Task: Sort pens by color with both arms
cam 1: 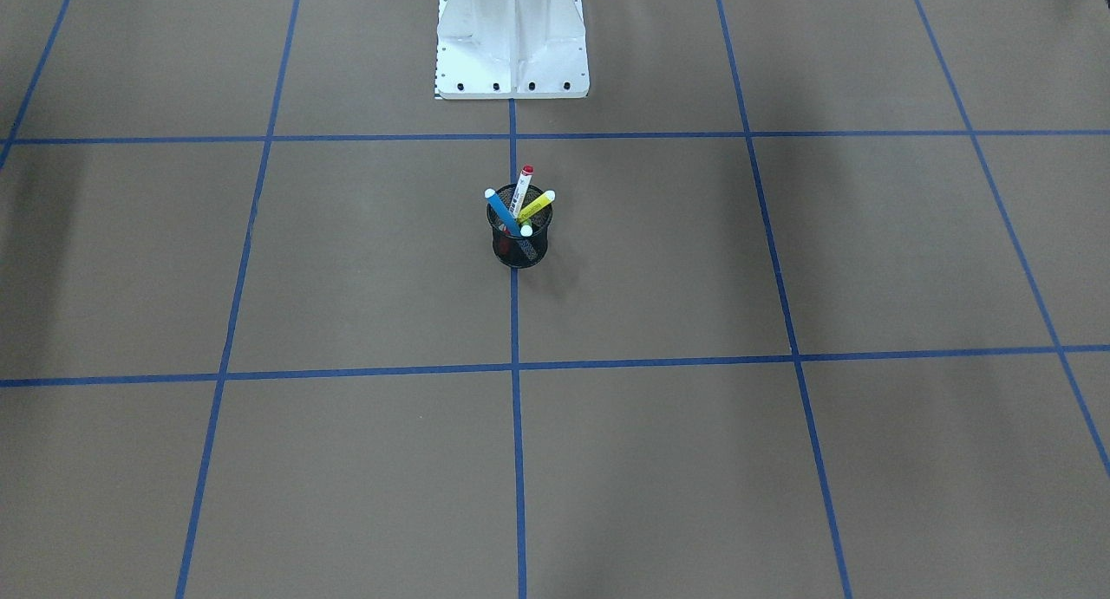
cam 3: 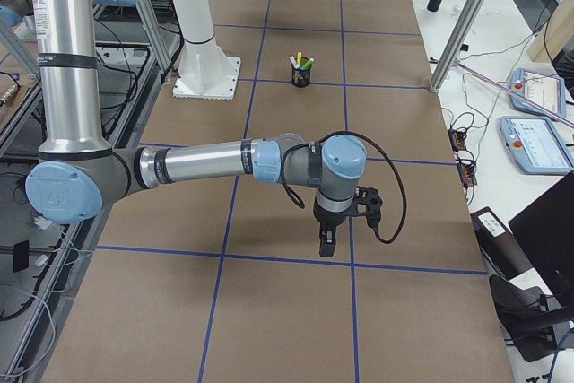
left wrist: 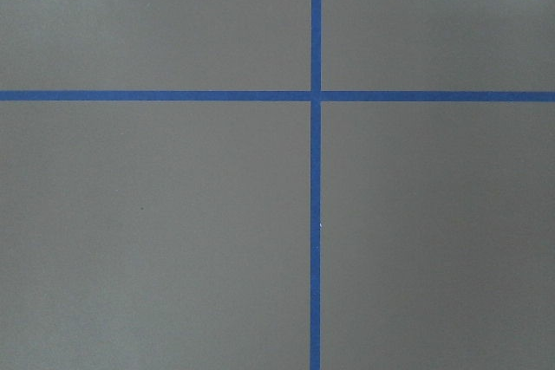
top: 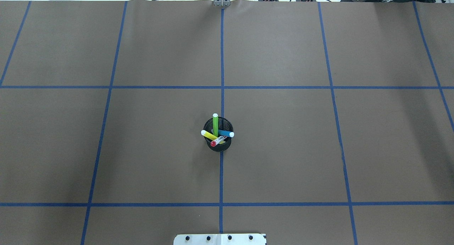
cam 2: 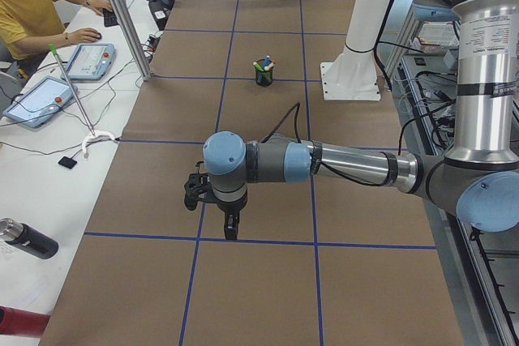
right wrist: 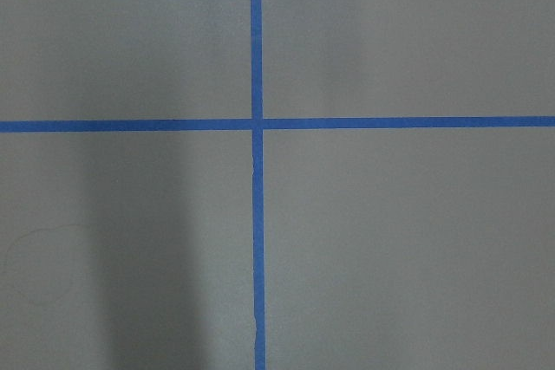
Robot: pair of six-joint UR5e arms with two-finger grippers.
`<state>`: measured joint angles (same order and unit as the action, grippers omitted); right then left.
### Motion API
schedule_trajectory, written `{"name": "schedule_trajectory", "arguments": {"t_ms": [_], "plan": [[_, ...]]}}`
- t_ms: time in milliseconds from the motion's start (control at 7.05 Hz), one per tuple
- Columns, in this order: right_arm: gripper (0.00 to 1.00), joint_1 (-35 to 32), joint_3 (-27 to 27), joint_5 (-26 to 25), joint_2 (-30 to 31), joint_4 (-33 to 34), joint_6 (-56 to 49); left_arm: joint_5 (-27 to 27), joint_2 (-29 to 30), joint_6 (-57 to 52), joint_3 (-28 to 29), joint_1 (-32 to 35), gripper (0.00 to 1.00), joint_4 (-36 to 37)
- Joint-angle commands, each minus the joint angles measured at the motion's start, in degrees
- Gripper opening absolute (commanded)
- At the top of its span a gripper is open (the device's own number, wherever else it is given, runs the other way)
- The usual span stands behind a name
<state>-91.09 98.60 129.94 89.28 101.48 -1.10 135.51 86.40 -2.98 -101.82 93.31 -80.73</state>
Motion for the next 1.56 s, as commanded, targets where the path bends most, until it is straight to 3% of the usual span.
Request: {"name": "schedule_trajectory", "arguments": {"t_ms": [0,568,993,1277,1419], "plan": [[1.0,0.0,0.3,0.2,-0.1,-0.1,0.2,-0.1,0.0,0.1,-0.6,-0.1,1.0,0.1],[1.0,0.2,1.0,0.8,-2.0,-0.1,0.3,0.1,1.1,0.3,-1.4,-0.3,1.0,-0.1],[1.0,0.7,-0.2,4.2,-2.1,-8.7,0.2,0.3,3.7,0.1,-0.7,-0.4,1.0,-2.1],[0.99,6.2,-0.5,4.4,-4.0,-15.1,0.7,0.5,4.5,0.0,0.6,-0.4,1.0,-9.7],[0.99,8.8,-0.1,4.6,-6.1,-15.2,4.6,0.5,4.7,-0.3,0.4,-0.4,1.0,-10.8]]}}
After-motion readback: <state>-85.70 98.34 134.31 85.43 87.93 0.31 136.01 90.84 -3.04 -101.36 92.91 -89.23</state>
